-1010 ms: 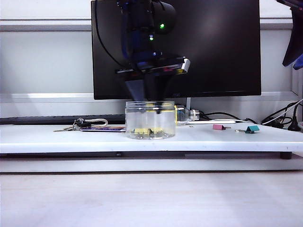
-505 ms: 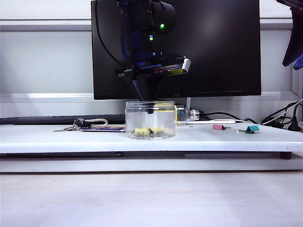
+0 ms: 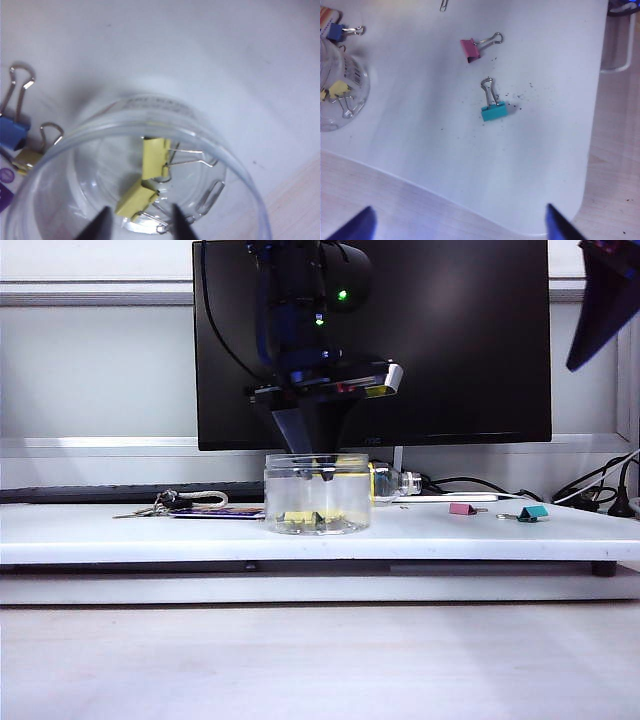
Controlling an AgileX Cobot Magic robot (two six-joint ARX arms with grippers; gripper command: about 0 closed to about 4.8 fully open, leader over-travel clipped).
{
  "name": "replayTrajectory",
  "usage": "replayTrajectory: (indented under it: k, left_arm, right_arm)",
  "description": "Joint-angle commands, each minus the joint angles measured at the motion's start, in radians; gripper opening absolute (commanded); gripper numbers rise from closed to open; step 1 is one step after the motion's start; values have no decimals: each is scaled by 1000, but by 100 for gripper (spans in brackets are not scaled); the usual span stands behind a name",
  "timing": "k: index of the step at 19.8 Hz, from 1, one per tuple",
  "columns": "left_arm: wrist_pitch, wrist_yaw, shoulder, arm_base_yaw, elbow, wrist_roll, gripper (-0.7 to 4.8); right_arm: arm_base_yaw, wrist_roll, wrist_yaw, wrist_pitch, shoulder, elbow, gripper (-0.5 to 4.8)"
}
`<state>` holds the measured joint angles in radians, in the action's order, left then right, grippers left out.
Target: Take the clips out of the round transparent plastic box and place them on the table.
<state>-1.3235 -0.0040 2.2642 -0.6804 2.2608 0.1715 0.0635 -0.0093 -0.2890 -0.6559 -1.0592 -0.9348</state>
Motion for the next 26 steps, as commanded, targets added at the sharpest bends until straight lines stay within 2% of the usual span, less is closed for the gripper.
replayTrajectory:
  k: [1, 2, 12, 13, 14, 15, 16, 18, 19, 20, 21, 22, 23, 26]
  left_arm:
    - [5, 0, -6, -2, 3, 4, 158]
    - [5, 0, -7, -2, 3, 4, 157]
    - [5, 1, -6, -2, 3, 4, 158]
    - [5, 1, -7, -2, 3, 4, 174]
    - [5, 1, -7, -2, 3, 4, 229]
    - [5, 1, -7, -2, 3, 4, 306]
    - [5, 1, -6, -2, 3, 4, 340]
    - [4, 0, -7, -2, 3, 4, 338]
    - [4, 0, -7, -2, 3, 4, 310]
    - [3, 0, -7, -2, 3, 4, 230]
    - [3, 0, -7, -2, 3, 4, 95]
    - [3, 0, -6, -2, 3, 5, 33]
    - [3, 0, -6, -2, 3, 5, 12]
    - [3, 0, -6, -2, 3, 5, 11]
  right_arm:
    - [0, -3, -6, 2, 3, -2, 40]
    - [0, -3, -6, 2, 3, -2, -8]
    - [0, -2, -6, 2, 3, -2, 24]
    - [0, -2, -6, 2, 3, -2, 28]
    - [0, -2, -6, 2, 3, -2, 47]
    - [0, -2, -6, 2, 3, -2, 73]
    - [0, -2, -6, 2, 3, -2, 81]
    - [0, -2, -6, 2, 3, -2, 83]
    - [0, -2, -6, 2, 3, -2, 84]
    - [0, -2, -6, 2, 3, -2, 85]
    - [0, -2, -6, 2, 3, -2, 85]
    - [0, -2, -6, 2, 3, -2, 85]
    - [0, -2, -6, 2, 3, -2, 85]
    - [0, -2, -6, 1, 3, -2, 85]
